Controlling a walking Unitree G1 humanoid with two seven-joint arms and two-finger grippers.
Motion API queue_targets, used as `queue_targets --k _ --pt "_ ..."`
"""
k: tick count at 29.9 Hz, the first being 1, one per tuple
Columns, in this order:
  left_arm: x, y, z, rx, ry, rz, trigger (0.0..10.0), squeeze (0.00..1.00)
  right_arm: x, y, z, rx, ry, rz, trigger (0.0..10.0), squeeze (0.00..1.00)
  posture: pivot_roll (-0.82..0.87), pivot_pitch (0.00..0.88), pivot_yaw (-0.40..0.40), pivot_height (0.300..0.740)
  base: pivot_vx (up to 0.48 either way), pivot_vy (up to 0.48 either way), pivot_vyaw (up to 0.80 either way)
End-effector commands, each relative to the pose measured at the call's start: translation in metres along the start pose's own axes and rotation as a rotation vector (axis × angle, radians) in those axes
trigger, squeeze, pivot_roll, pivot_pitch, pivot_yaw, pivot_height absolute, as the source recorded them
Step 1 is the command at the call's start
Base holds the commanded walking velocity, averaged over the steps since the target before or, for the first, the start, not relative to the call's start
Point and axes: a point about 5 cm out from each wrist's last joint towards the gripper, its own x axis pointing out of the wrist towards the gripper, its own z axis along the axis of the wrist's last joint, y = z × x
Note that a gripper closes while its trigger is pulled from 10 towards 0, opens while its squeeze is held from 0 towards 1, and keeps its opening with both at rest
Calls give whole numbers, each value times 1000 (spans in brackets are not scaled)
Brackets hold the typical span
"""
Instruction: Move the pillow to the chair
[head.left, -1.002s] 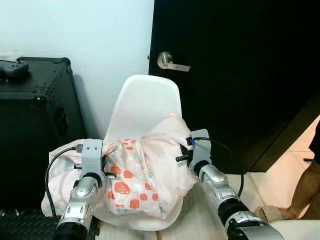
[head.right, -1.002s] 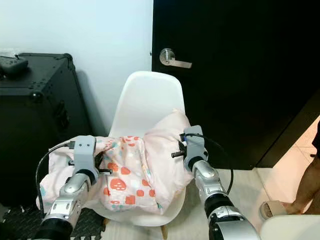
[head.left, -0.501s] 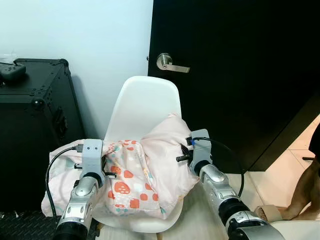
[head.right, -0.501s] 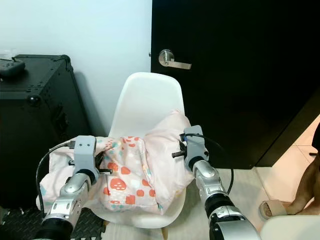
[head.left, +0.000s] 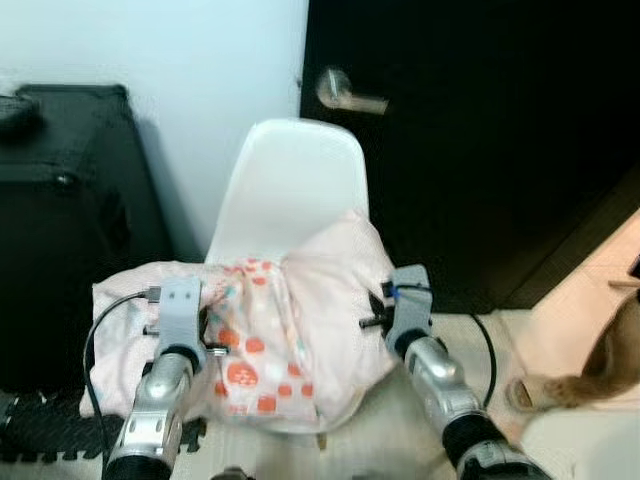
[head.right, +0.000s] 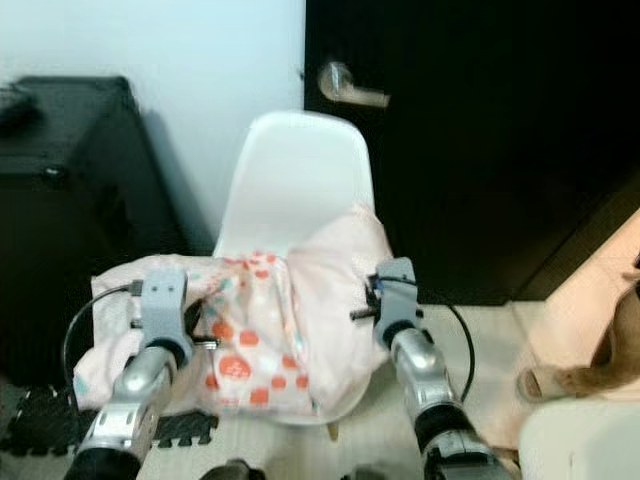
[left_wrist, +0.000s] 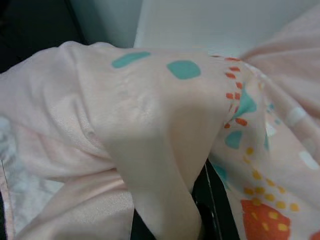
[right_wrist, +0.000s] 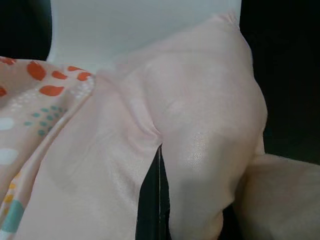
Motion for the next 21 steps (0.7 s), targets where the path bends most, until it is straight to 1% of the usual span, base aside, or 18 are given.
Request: queue_targets --k 1,3,7,10,13,17,18,19,21 --pt "1 -3 13 30 -54 -23 10000 0 2 2 9 -2 -45 10 10000 0 1 217 -71 699 0 0 0" --pt "4 3 21 49 -74 -8 10000 0 3 3 12 3 -54 9 10000 0 -1 246 -70 699 0 0 0" --pt "6 6 28 72 -94 1 10000 0 3 1 14 7 -59 -4 10000 0 -1 257 -70 699 0 0 0" --pt "7 7 32 88 -106 2 10000 0 2 0 15 9 -62 -17 10000 0 -4 254 -68 699 0 0 0" --pt "8 6 39 127 -136 -12 10000 0 0 -2 18 11 -76 -36 10000 0 -7 246 -70 699 0 0 0" --pt "9 6 43 131 -147 -7 10000 0 -1 -4 20 7 -84 -45 10000 0 -4 240 -70 699 0 0 0" --pt "10 7 44 130 -151 -7 10000 0 -1 -7 25 -6 -118 -71 10000 0 -3 236 -69 699 0 0 0" --pt "10 7 44 130 -151 -7 10000 0 -1 -7 25 -6 -118 -71 10000 0 -3 236 -69 699 0 0 0" --pt "11 7 48 131 -164 -12 10000 0 -1 -15 36 -10 -177 -131 10000 0 -11 232 -66 699 0 0 0"
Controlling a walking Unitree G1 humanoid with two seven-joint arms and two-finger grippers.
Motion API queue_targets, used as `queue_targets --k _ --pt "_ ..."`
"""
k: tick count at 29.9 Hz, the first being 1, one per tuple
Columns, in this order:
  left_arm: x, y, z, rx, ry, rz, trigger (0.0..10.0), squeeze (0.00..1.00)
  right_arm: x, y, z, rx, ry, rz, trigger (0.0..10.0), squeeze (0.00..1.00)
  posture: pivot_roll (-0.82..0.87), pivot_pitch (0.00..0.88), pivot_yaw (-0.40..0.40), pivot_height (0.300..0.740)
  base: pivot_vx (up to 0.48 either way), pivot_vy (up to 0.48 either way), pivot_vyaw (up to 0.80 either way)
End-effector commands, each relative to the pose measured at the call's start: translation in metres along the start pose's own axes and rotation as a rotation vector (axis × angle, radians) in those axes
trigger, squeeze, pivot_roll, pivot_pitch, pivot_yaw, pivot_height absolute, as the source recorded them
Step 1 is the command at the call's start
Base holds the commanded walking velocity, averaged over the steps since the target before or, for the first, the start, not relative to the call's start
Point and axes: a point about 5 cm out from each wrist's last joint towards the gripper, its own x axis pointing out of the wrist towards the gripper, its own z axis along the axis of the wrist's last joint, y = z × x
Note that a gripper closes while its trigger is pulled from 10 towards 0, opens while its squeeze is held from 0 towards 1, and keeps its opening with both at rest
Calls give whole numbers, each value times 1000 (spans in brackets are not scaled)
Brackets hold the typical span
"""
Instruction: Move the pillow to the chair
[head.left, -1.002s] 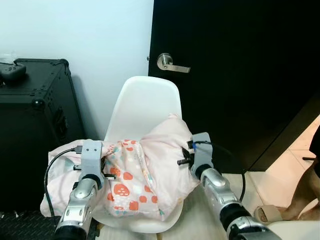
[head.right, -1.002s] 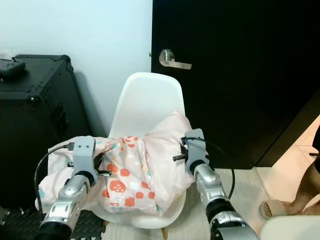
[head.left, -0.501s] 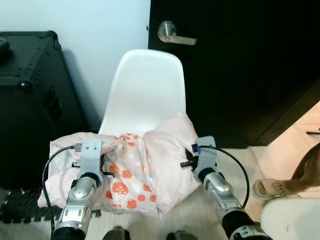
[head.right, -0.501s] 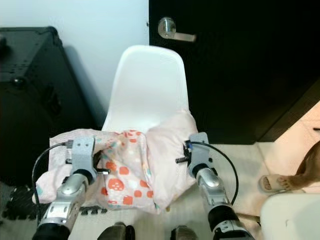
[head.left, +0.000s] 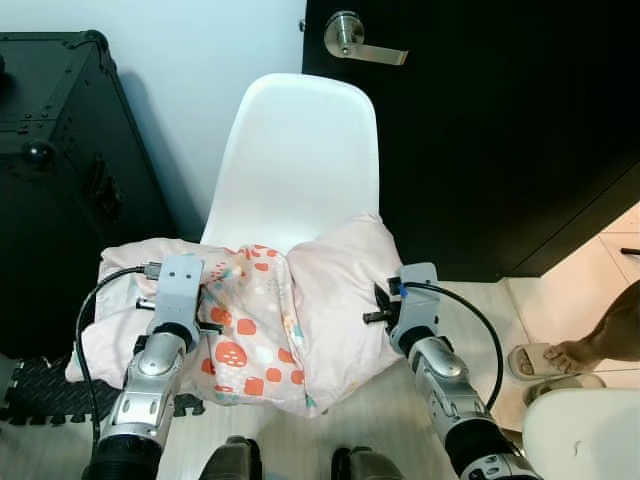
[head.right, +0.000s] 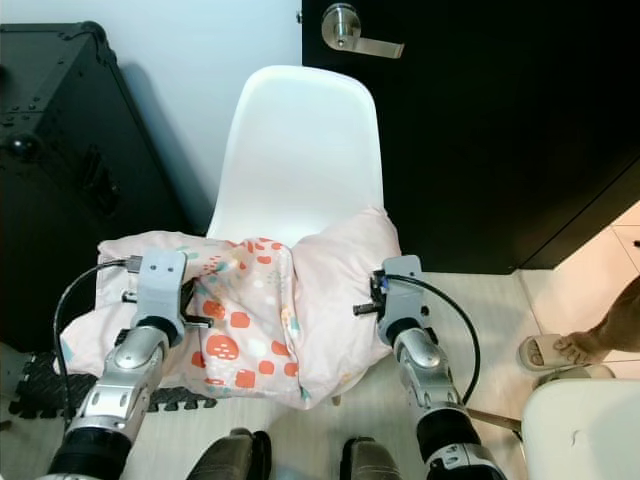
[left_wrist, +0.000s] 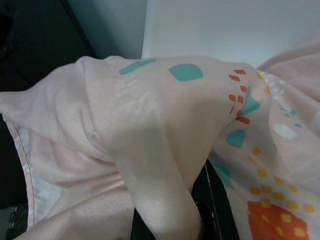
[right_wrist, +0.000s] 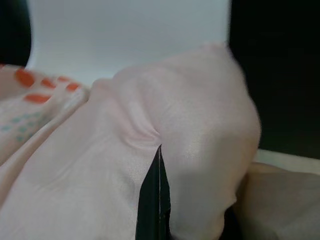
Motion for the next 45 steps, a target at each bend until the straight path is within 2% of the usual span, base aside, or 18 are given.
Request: queue_targets --k 1,7,9,14,26,45 --pt "3 -3 17 19 -81 -22 10000 0 1 -11 16 -9 -91 -66 10000 0 -11 230 -66 699 0 0 0" --pt "5 -9 24 22 -100 -59 10000 0 2 -14 14 4 -64 -71 10000 0 -9 219 -66 694 0 0 0" --pt "5 -18 28 71 -115 -106 10000 0 0 -11 12 10 -61 -61 10000 0 -5 210 -64 684 0 0 0" --pt "5 -23 32 85 -133 -126 10000 0 -1 -8 10 13 -58 -58 10000 0 -1 204 -62 669 0 0 0" --pt "6 -21 32 92 -131 -117 10000 0 -1 -7 6 15 -30 -41 10000 0 -4 201 -67 629 0 0 0" --pt "6 -10 22 78 -77 -58 10000 0 0 -3 5 13 -5 4 10000 0 -10 214 -82 629 0 0 0"
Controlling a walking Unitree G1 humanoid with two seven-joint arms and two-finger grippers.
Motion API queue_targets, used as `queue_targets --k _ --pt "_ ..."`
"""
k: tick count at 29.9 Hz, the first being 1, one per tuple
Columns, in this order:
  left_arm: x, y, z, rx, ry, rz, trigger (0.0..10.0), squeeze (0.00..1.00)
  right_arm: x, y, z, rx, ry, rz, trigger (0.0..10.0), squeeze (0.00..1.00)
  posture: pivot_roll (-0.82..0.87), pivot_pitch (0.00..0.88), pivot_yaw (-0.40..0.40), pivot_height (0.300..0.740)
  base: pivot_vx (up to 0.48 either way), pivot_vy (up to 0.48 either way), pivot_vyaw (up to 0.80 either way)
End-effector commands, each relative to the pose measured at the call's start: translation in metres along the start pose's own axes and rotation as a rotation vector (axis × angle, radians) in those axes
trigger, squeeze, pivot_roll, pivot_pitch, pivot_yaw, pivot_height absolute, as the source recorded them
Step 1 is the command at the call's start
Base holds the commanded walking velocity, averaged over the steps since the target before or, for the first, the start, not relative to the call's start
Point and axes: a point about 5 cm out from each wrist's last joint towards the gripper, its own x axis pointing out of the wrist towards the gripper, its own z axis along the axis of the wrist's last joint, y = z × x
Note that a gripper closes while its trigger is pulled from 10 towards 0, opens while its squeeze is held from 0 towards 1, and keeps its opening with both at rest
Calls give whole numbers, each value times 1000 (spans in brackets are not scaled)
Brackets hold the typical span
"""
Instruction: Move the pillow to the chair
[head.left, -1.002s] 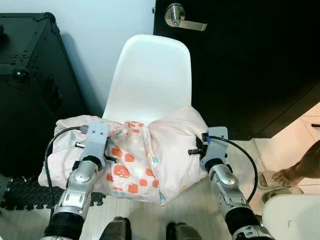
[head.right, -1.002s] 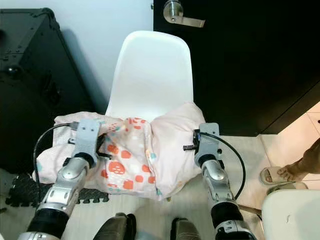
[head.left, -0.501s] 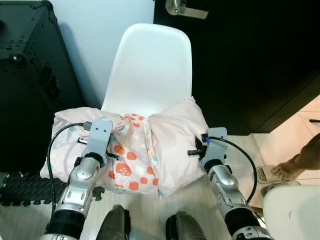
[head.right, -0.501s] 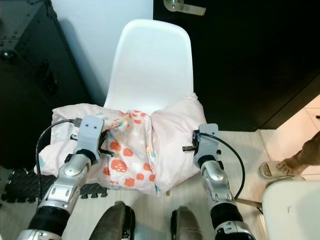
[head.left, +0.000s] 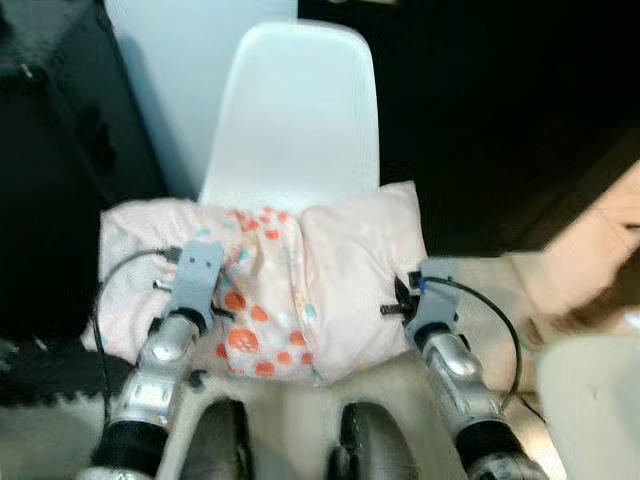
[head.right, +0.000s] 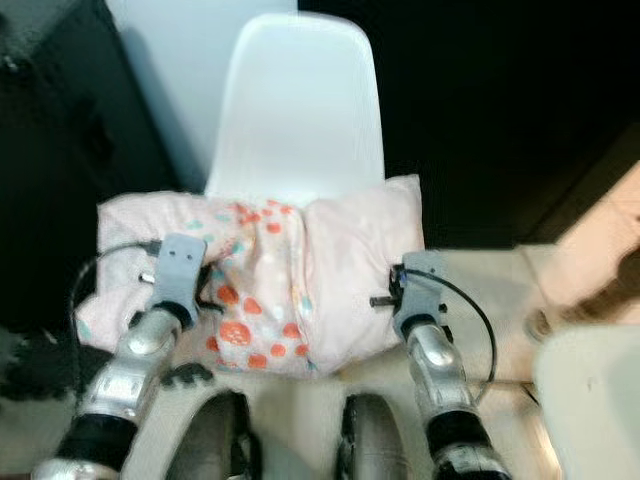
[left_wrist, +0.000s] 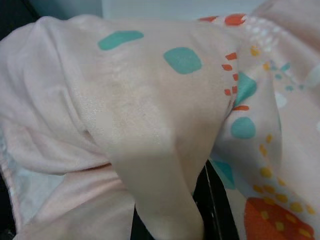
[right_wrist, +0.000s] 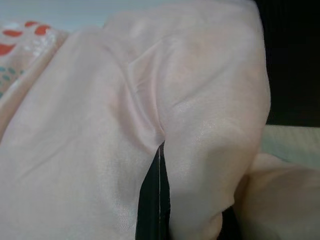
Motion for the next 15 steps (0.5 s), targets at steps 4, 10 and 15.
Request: queue_targets --k 4,10,15 --pt "1 -2 1 6 -3 -14 10000 0 0 4 0 -2 7 33 10000 0 -12 212 -85 629 0 0 0" --pt "0 -1 0 5 1 -11 10000 0 0 4 -1 -7 10 40 10000 0 -10 213 -86 629 0 0 0" --pt "0 2 -3 30 17 -2 10000 0 0 5 -2 -10 16 45 10000 0 -2 220 -83 629 0 0 0"
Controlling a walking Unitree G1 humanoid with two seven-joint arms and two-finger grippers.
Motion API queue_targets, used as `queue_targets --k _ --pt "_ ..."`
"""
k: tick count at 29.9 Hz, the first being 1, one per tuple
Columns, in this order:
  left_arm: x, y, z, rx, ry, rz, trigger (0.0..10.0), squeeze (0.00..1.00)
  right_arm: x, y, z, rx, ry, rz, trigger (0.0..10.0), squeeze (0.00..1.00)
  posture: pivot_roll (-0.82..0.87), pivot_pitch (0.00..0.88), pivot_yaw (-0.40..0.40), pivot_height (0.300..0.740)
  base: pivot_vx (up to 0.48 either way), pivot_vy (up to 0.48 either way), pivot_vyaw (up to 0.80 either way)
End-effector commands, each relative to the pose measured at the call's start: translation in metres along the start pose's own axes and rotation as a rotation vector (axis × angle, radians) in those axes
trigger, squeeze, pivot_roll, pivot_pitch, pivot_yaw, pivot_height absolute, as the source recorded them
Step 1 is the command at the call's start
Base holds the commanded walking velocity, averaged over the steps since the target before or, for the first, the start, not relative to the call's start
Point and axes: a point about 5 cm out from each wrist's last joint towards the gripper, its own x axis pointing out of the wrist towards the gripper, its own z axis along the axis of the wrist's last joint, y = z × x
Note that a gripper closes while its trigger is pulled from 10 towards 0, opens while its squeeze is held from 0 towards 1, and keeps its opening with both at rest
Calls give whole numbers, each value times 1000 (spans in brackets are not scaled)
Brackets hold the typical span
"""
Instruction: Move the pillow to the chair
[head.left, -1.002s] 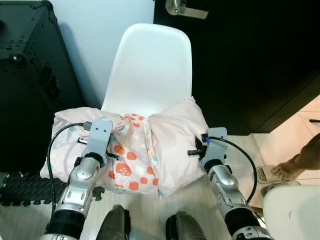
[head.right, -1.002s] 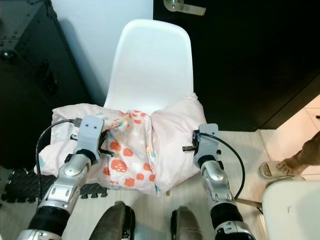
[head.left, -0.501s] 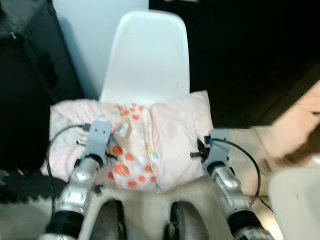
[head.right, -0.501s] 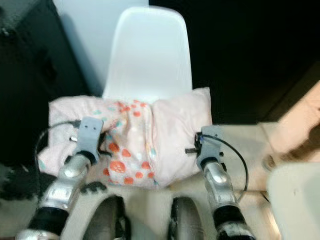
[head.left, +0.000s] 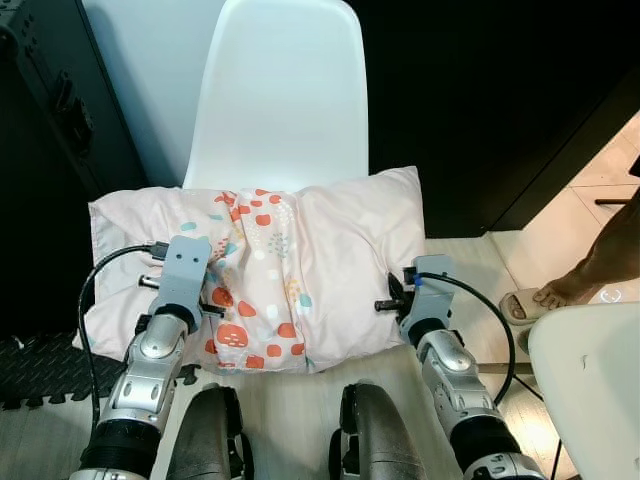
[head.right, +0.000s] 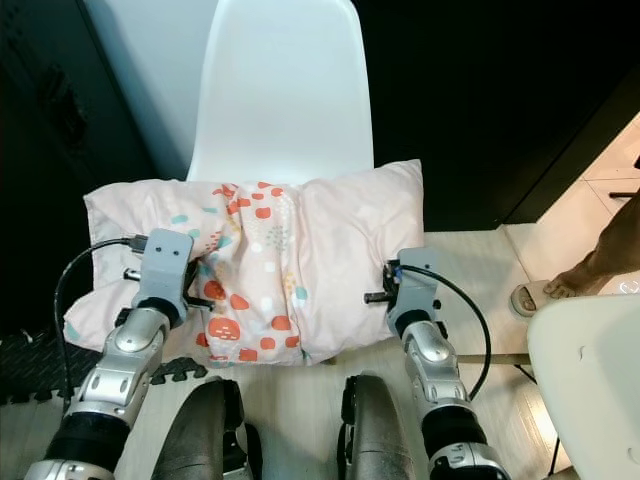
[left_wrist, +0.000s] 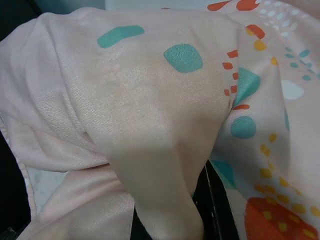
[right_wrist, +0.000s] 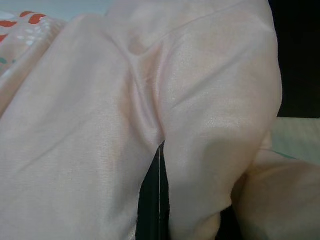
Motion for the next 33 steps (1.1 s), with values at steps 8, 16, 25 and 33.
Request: queue_targets --k 8,16,25,33 --pt "9 0 3 139 -7 -47 10000 0 7 8 4 4 -11 40 10000 0 3 225 -82 619 0 0 0" --pt "16 8 11 201 -37 8 10000 0 10 6 8 6 -24 31 10000 0 10 199 -74 594 0 0 0" --pt "14 43 -4 269 78 132 10000 0 10 19 -2 25 39 99 10000 0 23 182 -68 580 0 0 0" --pt "5 36 -29 105 186 128 10000 1000 10 21 -8 46 64 109 10000 1000 25 173 -67 580 0 0 0"
